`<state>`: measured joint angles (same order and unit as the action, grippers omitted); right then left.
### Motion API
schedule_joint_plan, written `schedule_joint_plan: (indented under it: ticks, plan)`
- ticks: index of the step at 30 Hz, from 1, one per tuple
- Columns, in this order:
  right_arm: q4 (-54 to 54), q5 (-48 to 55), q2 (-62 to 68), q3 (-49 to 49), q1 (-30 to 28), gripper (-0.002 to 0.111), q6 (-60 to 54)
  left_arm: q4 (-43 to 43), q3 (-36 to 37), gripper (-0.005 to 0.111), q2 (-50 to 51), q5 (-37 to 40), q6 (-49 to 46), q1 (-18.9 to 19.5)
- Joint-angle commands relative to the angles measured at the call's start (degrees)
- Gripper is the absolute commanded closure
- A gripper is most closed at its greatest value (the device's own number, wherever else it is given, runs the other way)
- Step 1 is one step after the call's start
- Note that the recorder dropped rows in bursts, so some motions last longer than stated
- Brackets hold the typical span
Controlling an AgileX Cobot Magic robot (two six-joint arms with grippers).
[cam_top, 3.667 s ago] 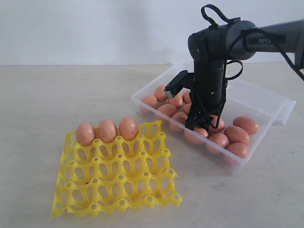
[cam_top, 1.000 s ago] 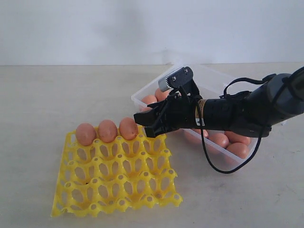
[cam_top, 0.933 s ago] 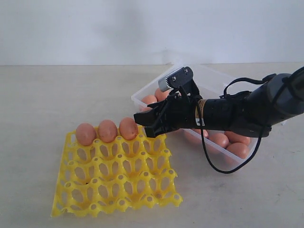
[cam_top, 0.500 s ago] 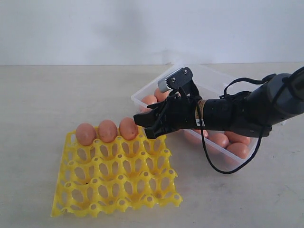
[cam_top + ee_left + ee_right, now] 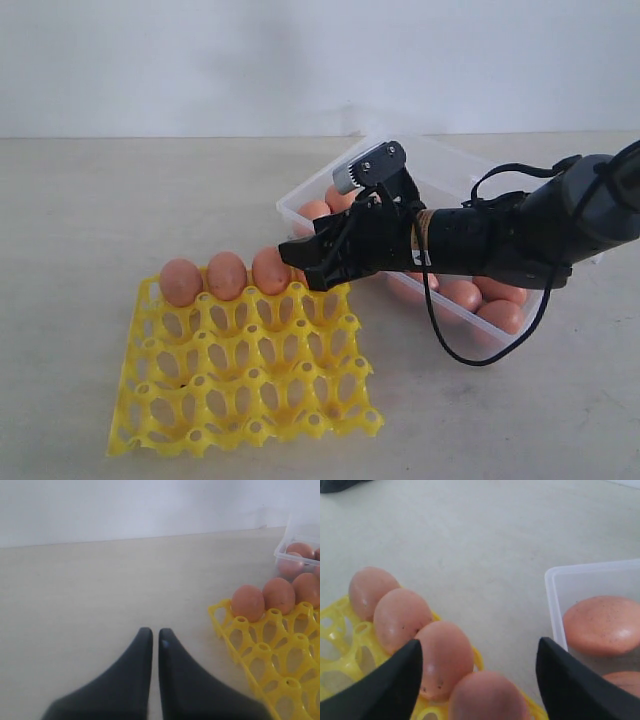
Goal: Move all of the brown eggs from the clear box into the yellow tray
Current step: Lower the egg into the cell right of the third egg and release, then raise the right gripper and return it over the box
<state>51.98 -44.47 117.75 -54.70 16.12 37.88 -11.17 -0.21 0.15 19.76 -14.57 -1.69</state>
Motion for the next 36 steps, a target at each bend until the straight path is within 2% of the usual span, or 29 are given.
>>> schedule_joint_plan:
  ticks: [1, 7, 10, 13, 15, 16, 19, 20, 22, 24, 26, 28, 29, 33, 36]
  plan:
    - [-0.41, -0.25, 0.01, -0.26, -0.10, 0.046, -0.34, 0.08, 0.21, 0.103, -0.15, -0.24, -0.08, -0.25]
    - [-0.41, -1.49, 0.01, -0.26, -0.21, 0.046, -1.09, 0.08, 0.21, 0.103, -0.15, -0.24, -0.08, -0.25]
    - [-3.75, -3.99, -0.71, -0.41, -0.21, 0.047, -2.20, 0.08, 0.21, 0.103, -0.15, -0.24, -0.08, -0.25]
    - [-7.20, -3.25, -3.72, -0.41, -0.30, 0.069, 0.65, 0.08, 0.21, 0.103, -0.15, -0.24, -0.08, -0.25]
    - [-6.94, 2.27, -7.35, -0.71, -0.30, 0.098, 0.87, 0.08, 0.21, 0.103, -0.15, -0.24, -0.08, -0.25]
    - [-6.22, 5.75, -9.26, -1.36, -0.30, 0.109, 1.18, 0.08, 0.21, 0.103, -0.15, -0.24, -0.08, -0.25]
    - [0.12, 26.69, -13.67, -4.63, -0.30, 0.107, 5.37, 0.08, 0.21, 0.103, -0.15, -0.24, -0.08, -0.25]
    - [2.18, 38.53, -14.59, -6.88, -0.30, 0.107, 7.21, 0.08, 0.21, 0.103, -0.15, -0.24, -0.08, -0.25]
    - [2.54, 55.60, -14.44, -11.12, -0.30, 0.107, 6.40, 0.08, 0.21, 0.103, -0.15, -0.24, -0.08, -0.25]
    - [0.24, 70.37, -13.19, -15.69, -0.30, 0.107, -3.00, 0.08, 0.21, 0.103, -0.15, -0.24, -0.08, -0.25]
    - [-9.81, 81.32, -11.25, -21.34, -0.30, 0.107, -20.53, 0.08, 0.21, 0.103, -0.15, -0.24, -0.08, -0.25]
    - [-19.55, 90.90, -9.02, -27.49, -0.30, 0.107, -36.69, 0.08, 0.21, 0.103, -0.15, -0.24, -0.08, -0.25]
    - [-23.84, 95.08, -7.78, -30.50, -0.30, 0.107, -40.64, 0.08, 0.21, 0.103, -0.15, -0.24, -0.08, -0.25]
    - [-33.19, 105.13, -3.17, -39.93, -0.30, 0.107, -48.36, 0.08, 0.21, 0.103, -0.15, -0.24, -0.08, -0.25]
    - [-34.14, 106.86, 0.02, -45.38, -0.30, 0.107, -52.18, 0.08, 0.21, 0.103, -0.15, -0.24, -0.08, -0.25]
